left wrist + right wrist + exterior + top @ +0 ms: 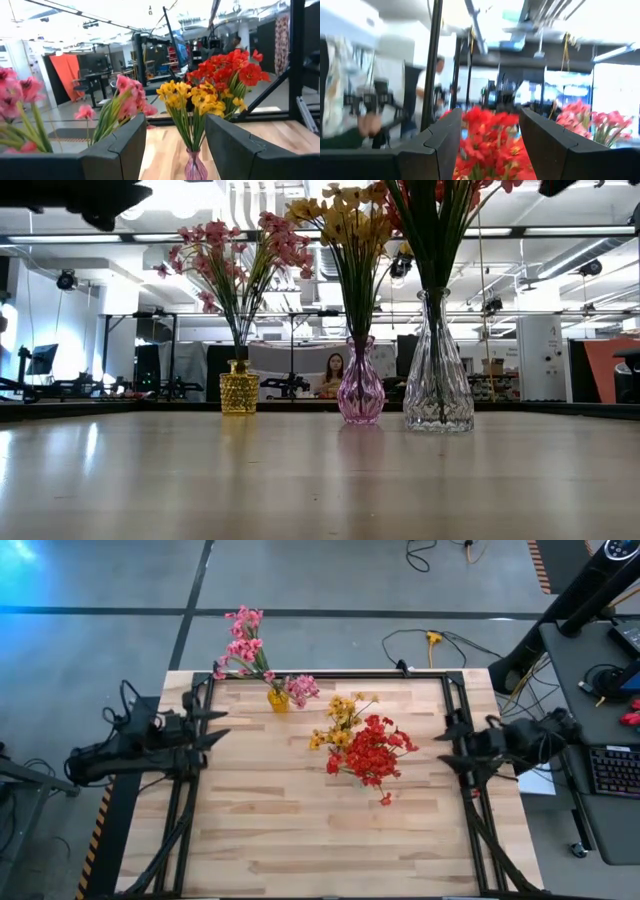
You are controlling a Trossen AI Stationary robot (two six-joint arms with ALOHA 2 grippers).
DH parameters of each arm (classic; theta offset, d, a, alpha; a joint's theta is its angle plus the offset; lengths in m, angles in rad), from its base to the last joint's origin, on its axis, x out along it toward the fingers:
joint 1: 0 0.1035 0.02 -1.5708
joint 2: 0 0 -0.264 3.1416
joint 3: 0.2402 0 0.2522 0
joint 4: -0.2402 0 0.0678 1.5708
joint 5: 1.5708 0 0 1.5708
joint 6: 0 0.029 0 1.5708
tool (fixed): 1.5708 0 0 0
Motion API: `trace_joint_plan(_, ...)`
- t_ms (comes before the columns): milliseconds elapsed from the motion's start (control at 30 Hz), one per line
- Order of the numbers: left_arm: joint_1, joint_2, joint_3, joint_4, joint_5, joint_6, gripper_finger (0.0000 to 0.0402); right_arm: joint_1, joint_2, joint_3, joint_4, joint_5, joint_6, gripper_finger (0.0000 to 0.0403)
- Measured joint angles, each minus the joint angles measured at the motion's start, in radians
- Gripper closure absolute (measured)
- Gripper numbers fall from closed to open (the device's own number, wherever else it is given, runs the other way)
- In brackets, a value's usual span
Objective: Sort flowers into vase by color
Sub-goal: Return to Home Position
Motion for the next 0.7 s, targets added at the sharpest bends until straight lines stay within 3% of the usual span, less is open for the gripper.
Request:
trace_joint_plan(133,0.000,-0.100,-0.072,0.011,-0.001,-0.014,0.0217,0.000,-0.122,-0.081,0.029,0.000,0.010,0.0211)
trace_joint_plan(267,0.000,-0.092,-0.150,0.064,0.004,-0.019,0.0217,0.000,-0.236,-0.184,0.034,0.003,0.010,0.0211)
trace_joint_plan(433,0.000,-0.089,-0.280,0.195,0.038,-0.013,0.0217,-0.008,-0.228,-0.305,0.138,0.037,-0.014,0.0211)
trace_joint_plan(633,0.000,-0.103,-0.410,0.235,0.051,-0.062,0.0217,-0.028,-0.223,-0.306,0.006,0.048,-0.101,0.0211)
trace_joint_plan(700,0.001,-0.098,-0.420,0.209,0.011,-0.080,0.0217,-0.032,-0.219,-0.306,-0.005,0.080,-0.131,0.0211)
